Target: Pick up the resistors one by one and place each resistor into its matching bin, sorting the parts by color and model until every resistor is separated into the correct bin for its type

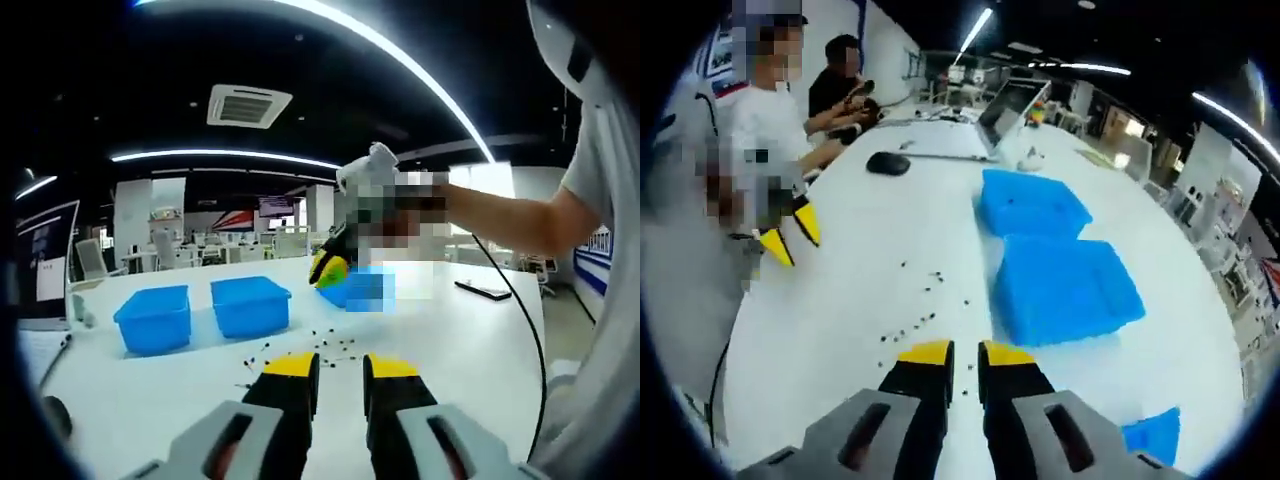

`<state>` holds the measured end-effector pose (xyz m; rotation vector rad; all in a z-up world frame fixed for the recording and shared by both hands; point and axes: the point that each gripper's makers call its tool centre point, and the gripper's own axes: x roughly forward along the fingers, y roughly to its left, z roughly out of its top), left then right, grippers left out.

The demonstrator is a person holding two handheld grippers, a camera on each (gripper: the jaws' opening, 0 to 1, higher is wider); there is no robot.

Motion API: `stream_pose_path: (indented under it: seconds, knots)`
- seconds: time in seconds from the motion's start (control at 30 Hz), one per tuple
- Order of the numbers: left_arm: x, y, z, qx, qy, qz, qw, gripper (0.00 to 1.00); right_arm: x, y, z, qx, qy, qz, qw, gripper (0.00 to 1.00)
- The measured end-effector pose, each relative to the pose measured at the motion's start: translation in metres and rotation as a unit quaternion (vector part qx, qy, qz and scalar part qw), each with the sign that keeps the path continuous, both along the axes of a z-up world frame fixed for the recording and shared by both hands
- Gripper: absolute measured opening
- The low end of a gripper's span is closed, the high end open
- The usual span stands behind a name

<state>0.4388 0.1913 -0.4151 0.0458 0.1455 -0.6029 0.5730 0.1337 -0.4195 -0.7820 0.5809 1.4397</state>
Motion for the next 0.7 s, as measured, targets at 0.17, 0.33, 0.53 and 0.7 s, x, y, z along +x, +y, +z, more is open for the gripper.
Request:
stream_pose_path:
  seconds: [0.17, 0.33, 0.53, 0.7]
  knots:
    - [0.001, 0.006, -0.003, 0.005, 0.003, 0.005, 1.0, 0.2, -0.017, -0.007, -0.031, -0.081, 0.031, 0.029, 0.9958, 0.1]
    - [0.002, 0.007, -0.003, 0.004, 0.002, 0.009, 0.9999, 0.2, -0.017, -0.016, -0.055, -0.132, 0.033, 0.026, 0.9903, 0.1]
    - [0.0, 0.003, -0.009, -0.005, 0.01, 0.007, 0.9999, 0.2, -0.017, -0.018, -0.061, -0.134, 0.045, 0.02, 0.9897, 0.1]
    - [0.0, 0.002, -0.012, -0.001, 0.015, 0.0, 0.9999, 0.2, -0.013, -0.017, -0.064, -0.137, 0.039, 0.018, 0.9896, 0.09]
